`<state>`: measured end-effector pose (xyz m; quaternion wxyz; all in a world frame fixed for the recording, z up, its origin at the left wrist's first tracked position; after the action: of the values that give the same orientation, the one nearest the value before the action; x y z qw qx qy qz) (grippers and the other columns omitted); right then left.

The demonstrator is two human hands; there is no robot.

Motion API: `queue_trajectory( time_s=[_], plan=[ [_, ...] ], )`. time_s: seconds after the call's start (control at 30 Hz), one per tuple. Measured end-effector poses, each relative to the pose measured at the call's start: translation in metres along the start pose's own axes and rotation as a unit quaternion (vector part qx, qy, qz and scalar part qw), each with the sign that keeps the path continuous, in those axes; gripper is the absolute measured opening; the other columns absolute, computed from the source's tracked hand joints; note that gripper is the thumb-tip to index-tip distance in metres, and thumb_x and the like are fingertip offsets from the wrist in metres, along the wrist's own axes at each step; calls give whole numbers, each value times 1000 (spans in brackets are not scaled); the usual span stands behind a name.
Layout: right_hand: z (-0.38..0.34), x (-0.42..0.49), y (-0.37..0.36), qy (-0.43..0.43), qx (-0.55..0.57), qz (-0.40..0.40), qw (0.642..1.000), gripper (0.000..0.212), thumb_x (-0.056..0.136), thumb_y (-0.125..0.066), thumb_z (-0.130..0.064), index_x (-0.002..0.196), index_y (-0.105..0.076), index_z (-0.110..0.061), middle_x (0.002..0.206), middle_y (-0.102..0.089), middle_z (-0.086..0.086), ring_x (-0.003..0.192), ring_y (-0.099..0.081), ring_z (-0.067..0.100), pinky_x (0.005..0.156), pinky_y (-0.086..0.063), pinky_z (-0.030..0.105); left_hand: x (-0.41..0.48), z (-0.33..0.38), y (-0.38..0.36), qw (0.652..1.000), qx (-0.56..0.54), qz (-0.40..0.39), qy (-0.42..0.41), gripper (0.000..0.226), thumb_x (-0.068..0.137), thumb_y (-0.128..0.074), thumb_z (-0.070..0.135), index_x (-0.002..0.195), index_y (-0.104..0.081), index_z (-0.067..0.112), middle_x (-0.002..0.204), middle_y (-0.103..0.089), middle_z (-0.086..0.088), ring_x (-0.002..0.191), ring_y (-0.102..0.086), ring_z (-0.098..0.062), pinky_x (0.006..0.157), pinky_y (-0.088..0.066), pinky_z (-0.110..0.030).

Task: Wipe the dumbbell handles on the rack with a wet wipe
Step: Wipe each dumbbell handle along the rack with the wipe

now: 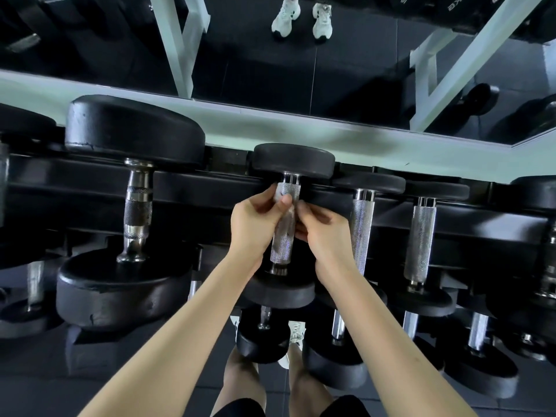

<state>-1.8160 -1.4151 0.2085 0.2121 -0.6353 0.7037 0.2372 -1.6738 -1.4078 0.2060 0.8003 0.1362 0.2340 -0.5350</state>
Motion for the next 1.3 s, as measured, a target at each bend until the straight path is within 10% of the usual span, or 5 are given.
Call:
queue_trajectory(
  time_s=[0.3,0.6,0.9,1.3],
  plan=[
    [-11,-2,1,40,-110,7,993,26,89,-56,-20,69,-72,-23,83,-70,19,95,-58,48,81,-47,64,6,-1,-7,992,73,-106,18,5,83,-70,22,87,-70,22,83,-72,7,80,-67,-3,83,-49,-20],
    [-3,-21,24,66,-208,-12,976,18,91,-55,-18,93,-69,-29,94,-74,-6,93,-67,10,91,-52,42,0,7,-5,987,133,-91,-8,13,85,-68,28,74,-75,29,75,-74,10,78,-67,-1,82,-51,-21],
    [-5,-25,31,53,-204,6,977,20,91,-56,-20,104,-71,-20,93,-74,-5,91,-67,7,90,-53,39,7,17,-4,996,81,7,27,11,83,-71,27,72,-68,28,68,-67,16,64,-60,6,64,-48,-9],
    [-27,-36,25,103,-248,2,963,23,93,-54,-19,110,-70,-17,85,-73,-1,84,-68,15,79,-53,30,-33,-4,12,965,258,-36,-2,8,79,-73,34,78,-74,26,74,-71,-9,66,-63,-19,67,-49,-32]
  ],
)
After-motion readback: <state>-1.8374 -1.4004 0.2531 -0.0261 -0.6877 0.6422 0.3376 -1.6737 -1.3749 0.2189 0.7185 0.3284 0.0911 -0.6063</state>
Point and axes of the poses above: each hand's wrist, its own x-axis towards the middle knuckle, its own y-axis out of the back of the hand, z = x × y, the point moved 10 cm from there along x, towards the middle knuckle
